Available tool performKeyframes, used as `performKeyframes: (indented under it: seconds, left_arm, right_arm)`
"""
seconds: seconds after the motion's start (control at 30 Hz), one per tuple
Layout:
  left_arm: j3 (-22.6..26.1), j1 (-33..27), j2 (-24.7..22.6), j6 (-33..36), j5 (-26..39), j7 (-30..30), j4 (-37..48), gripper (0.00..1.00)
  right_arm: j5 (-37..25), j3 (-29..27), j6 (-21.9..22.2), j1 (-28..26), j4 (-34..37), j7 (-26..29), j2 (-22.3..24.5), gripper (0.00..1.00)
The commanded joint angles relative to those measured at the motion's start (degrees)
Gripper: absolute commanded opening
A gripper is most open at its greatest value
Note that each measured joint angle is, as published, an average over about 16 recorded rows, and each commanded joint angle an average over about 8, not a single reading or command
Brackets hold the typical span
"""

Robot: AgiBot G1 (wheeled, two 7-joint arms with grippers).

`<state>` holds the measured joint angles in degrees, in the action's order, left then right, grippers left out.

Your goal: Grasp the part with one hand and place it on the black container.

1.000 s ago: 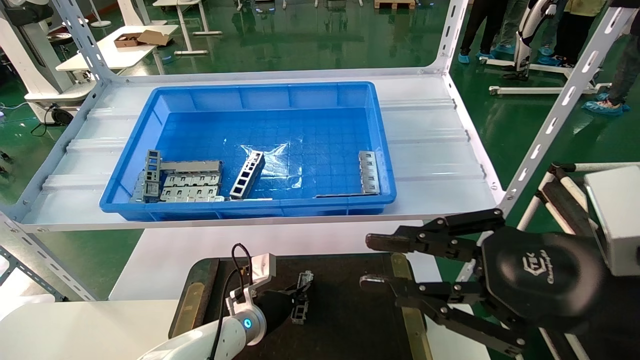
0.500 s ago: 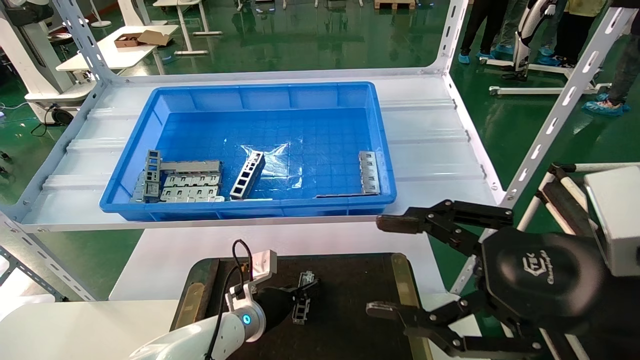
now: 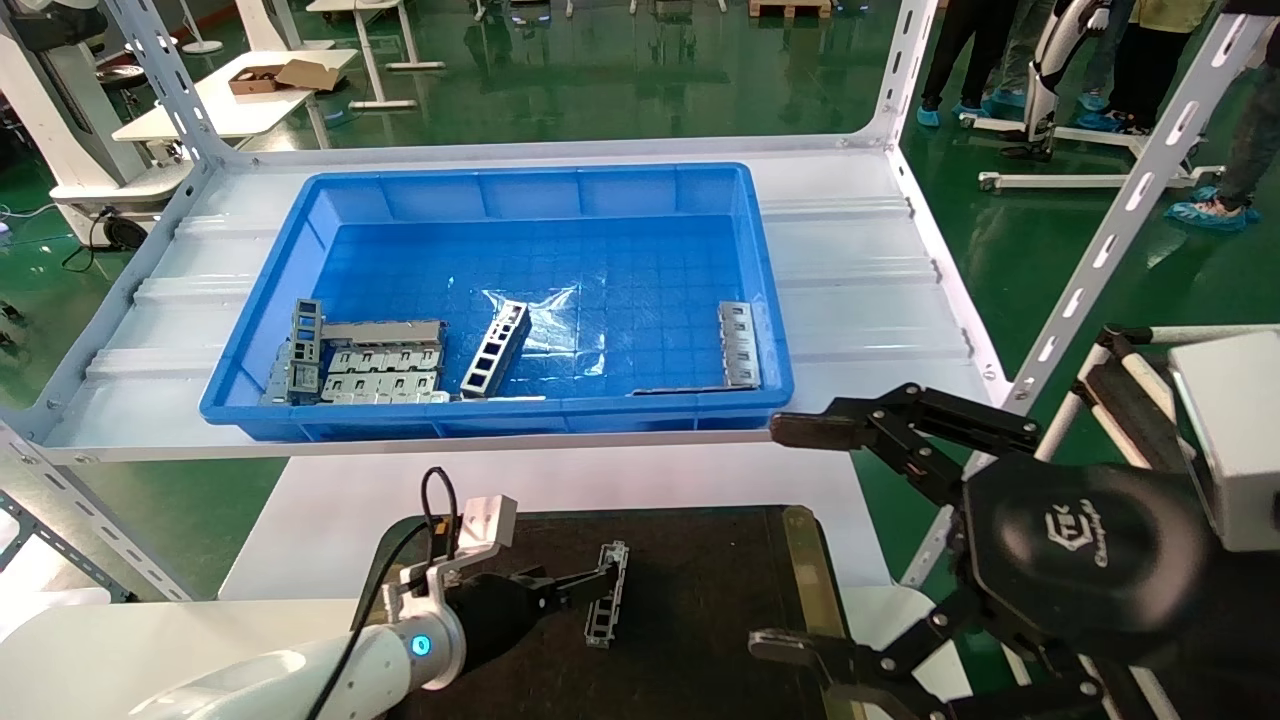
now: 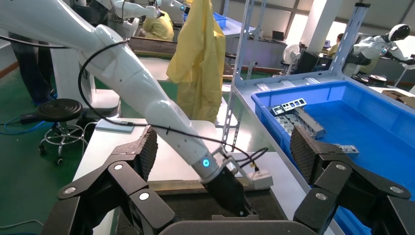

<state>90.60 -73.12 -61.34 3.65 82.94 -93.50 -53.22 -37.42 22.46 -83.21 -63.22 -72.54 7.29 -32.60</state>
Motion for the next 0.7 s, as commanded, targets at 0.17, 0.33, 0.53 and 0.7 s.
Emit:
performKeyframes:
  seconds: [0.17, 0.33, 0.53, 0.7]
  left_arm:
    - [1.48, -1.76, 5.5, 0.8, 1.82, 0.24, -6.05, 1.0]
    - [2.6, -3.26, 10.87, 2.03, 3.43, 0.44, -12.69, 1.0]
    - [3.51, -4.71, 16.76, 3.29, 5.66, 2.47, -21.08, 1.0]
    - [3.53, -5.7, 18.93, 4.51, 5.99, 5.01, -23.96, 1.0]
  right_arm:
    - [0.0, 0.0, 0.0, 0.0, 0.0, 0.0, 0.0, 1.0]
    - [0.0, 0.0, 0.0, 0.0, 0.0, 0.0, 0.0, 1.0]
    - [0.0, 0.01, 0.0, 0.0, 0.0, 0.0, 0.0, 1.0]
    - [0.01, 0.01, 0.0, 0.0, 0.0, 0.0, 0.0, 1.0]
